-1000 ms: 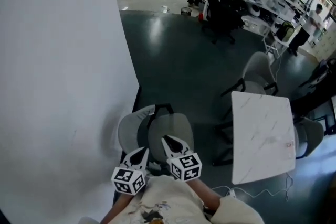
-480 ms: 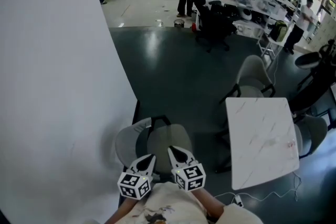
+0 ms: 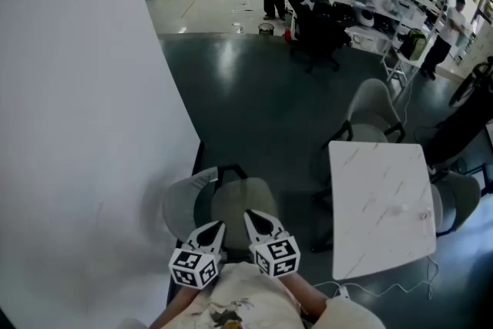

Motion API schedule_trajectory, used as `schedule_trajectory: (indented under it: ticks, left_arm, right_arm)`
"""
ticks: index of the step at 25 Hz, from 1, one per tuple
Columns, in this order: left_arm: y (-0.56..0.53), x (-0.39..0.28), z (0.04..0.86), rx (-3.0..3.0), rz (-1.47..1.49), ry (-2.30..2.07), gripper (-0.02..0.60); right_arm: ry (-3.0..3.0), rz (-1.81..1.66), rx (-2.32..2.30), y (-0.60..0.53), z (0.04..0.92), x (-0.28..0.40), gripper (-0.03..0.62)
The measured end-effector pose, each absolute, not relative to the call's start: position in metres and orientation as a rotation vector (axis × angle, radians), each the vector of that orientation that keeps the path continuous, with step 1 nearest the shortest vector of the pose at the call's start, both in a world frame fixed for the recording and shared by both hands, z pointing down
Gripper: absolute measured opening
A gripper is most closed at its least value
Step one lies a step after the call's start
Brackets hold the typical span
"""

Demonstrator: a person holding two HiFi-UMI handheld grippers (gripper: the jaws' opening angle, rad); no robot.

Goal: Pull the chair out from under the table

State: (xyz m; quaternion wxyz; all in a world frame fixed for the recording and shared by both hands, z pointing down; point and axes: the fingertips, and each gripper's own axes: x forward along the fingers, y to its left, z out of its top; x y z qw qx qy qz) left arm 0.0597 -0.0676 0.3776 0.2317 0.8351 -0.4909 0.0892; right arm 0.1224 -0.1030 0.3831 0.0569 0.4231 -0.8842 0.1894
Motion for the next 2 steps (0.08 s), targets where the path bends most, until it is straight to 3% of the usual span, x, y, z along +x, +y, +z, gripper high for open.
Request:
schedule_trajectory:
  ticks: [2]
  left_arm:
    - [-0.0728,0.0613,0.3765,2.297,0.242,-1.361,0.009]
  right_arm:
    - [-2.695,0.564,1.276,-0.1072,0.3813,0.1232,0.009]
